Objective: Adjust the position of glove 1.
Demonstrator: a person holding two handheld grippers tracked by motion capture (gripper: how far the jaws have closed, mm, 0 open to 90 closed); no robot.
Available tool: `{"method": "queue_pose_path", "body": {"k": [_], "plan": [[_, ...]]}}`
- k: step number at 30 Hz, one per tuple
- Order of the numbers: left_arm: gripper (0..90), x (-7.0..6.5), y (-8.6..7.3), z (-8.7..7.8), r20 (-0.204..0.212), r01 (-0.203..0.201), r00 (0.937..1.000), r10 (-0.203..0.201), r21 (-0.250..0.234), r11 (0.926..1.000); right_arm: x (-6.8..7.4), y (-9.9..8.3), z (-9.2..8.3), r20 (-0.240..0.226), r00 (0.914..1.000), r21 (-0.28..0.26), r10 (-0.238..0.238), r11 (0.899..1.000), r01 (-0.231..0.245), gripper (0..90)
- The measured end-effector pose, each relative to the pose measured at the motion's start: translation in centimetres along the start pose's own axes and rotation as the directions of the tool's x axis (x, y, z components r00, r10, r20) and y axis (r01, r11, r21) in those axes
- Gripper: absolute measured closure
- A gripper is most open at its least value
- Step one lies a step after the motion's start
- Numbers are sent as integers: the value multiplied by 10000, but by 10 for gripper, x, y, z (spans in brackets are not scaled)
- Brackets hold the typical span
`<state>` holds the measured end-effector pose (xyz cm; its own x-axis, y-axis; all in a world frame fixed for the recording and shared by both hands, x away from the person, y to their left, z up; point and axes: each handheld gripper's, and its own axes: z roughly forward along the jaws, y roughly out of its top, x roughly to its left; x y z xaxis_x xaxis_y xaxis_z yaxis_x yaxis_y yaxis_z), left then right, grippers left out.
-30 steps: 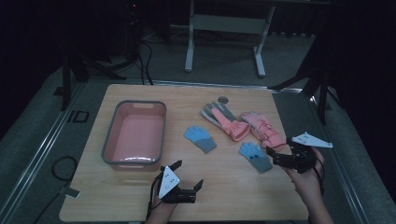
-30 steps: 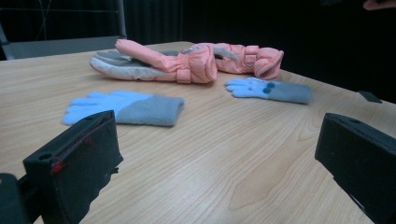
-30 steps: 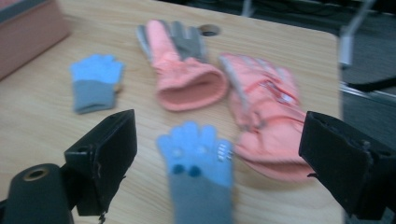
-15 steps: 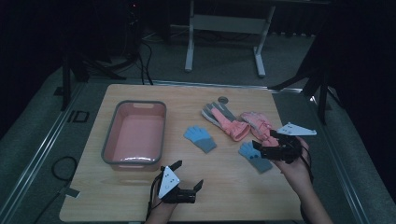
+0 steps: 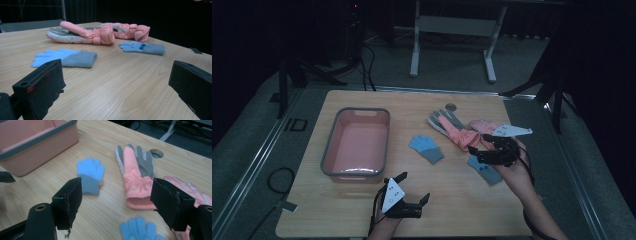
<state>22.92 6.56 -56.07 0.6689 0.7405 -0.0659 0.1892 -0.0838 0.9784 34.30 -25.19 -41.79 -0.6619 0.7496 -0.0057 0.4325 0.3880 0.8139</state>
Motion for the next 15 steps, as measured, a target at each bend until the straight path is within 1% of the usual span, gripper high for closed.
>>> {"method": "queue_pose_path", "body": {"k": [2, 6, 9, 11, 12, 13, 14, 15], "plan": [[1, 0, 0, 0, 23, -19, 10000, 19, 20, 10000, 3, 3, 5, -225, 9997, 38, -64, 10000, 64, 266], [1, -1, 0, 0, 67, -148, 9999, 147, 43, 9999, 9, 7, 15, -465, 9984, 132, -307, 9994, 313, 294], [0, -1, 0, 0, 55, -128, 9999, 128, 35, 9999, 13, 9, 24, -580, 9974, 230, -422, 9988, 436, 346], [1, 0, 0, 0, 51, -97, 9999, 97, 30, 9999, 15, 10, 30, -863, 9952, 265, -463, 9985, 487, 379], [0, 0, 0, 0, 47, -93, 9999, 93, 27, 10000, 16, 11, 33, -871, 9946, 261, -565, 9979, 590, 413], [1, 0, 0, 0, 47, -93, 9999, 93, 27, 10000, 16, 11, 33, -871, 9946, 261, -565, 9979, 590, 413], [1, 0, 0, 0, 44, -96, 9999, 96, 31, 9999, 17, 12, 36, -919, 9938, 284, -629, 9974, 657, 423], [1, -1, 0, 0, 42, -105, 9999, 105, 29, 9999, 19, 13, 44, -1086, 9906, 372, -828, 9955, 873, 445]]}}
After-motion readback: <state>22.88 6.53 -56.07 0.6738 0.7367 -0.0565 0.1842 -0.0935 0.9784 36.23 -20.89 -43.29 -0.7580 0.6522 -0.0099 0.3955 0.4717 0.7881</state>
